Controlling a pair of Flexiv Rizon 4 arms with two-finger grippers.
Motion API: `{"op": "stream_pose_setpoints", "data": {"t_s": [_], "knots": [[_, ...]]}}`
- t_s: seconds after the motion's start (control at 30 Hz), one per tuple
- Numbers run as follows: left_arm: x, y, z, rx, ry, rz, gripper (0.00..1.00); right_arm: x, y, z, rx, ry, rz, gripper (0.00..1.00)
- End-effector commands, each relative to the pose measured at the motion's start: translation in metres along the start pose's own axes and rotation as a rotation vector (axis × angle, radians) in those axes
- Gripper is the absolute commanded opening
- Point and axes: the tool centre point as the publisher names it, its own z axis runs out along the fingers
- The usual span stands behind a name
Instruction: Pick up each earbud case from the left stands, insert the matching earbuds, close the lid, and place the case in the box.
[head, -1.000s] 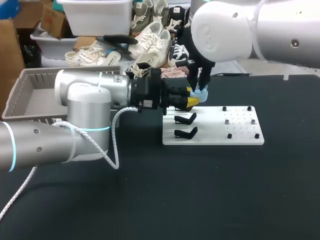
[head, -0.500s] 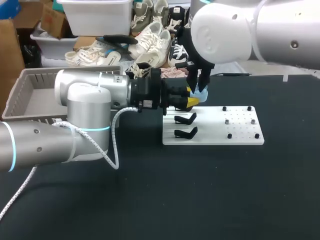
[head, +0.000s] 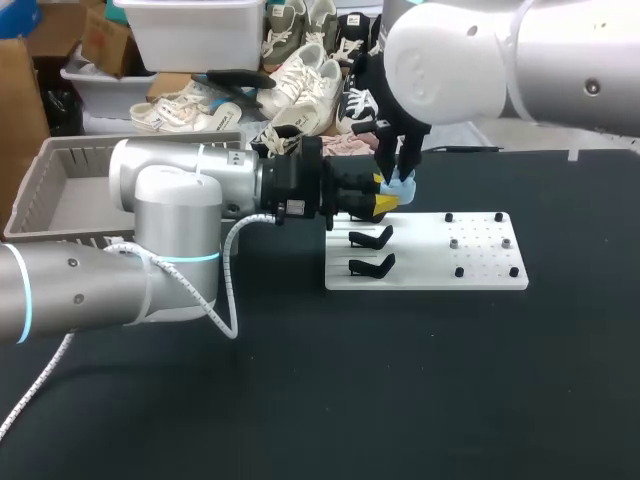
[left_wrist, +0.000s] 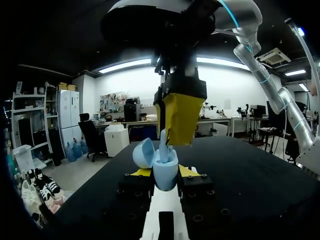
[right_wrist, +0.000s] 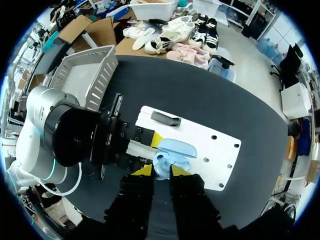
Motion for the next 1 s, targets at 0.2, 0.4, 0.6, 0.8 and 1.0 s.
{"op": "stream_pose_setpoints", "data": {"t_s": [0.2,0.4,0.6,0.8,1.0], "knots": [[0.0003,-0.0007,0.0002,-0.003,-0.001,0.001,0.00,0.0009,-0.0017,0.0007,-0.056,0.003,-0.006,0.00],[0.0003,-0.0007,0.0002,-0.003,-0.001,0.001,0.00,-0.0005,-0.0022,-0.0002,-0.075,0.001,-0.008,0.00],[0.0003,-0.0007,0.0002,-0.003,-0.001,0.001,0.00,-0.0024,0.0006,-0.0012,-0.077,-0.004,-0.023,0.00],[0.0003,-0.0007,0.0002,-0.003,-0.001,0.001,0.00,-0.0031,0.0012,0.0003,-0.077,-0.003,-0.050,0.00],[0.0003,-0.0007,0.0002,-0.003,-0.001,0.001,0.00,0.0000,-0.0027,0.0003,-0.065,-0.008,-0.085,0.00]]}}
